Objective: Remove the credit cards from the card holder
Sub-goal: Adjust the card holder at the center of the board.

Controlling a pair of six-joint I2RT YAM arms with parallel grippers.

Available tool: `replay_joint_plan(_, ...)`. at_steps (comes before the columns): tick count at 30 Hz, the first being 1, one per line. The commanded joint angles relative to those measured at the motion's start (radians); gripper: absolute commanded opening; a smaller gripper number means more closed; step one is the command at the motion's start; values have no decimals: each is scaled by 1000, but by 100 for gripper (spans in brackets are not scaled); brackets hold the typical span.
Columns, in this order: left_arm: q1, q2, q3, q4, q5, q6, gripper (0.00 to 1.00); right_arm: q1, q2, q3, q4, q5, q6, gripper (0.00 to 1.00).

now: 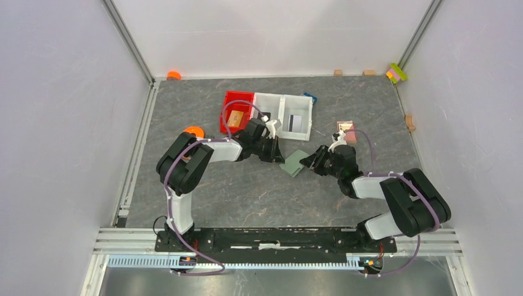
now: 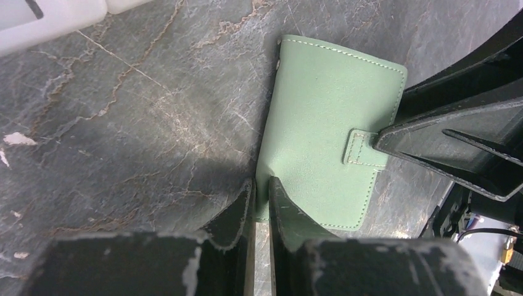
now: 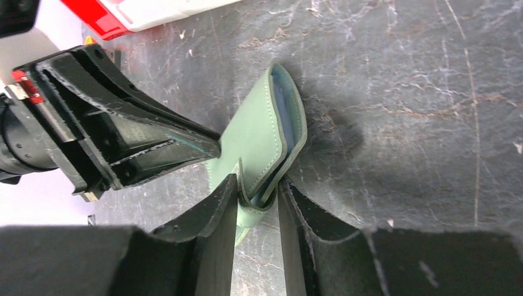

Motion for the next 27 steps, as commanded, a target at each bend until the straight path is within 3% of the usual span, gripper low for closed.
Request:
replay_joint_plan(1,-27,33,24,-46,56,36,10,21,-27,68,68,-88,-32,34)
replay_joint_plan(7,-37,8,11,-25,71,46,14,36,-68,118,-86,-38,-110,23)
replay_joint_plan(9,-37,-23,-16,-5,50,45,24,37,-98,139,-168,4,-153,19)
replay_joint_plan(11,-37,-65,-54,34,30,46,34,37,-131,174,-277,57,-218,19)
replay_joint_plan(14,-37,-132,-117,105,11,41,41,38,-182,246,-473,164,-334,20)
replay_joint_plan(19,-37,-178,-157,153,0,36,46,39,-240,364,-736,331,-506,21)
replay_joint_plan(27,-37,-153,-144,148,13,21,49,59,-154,541,-1000,399,-646,25)
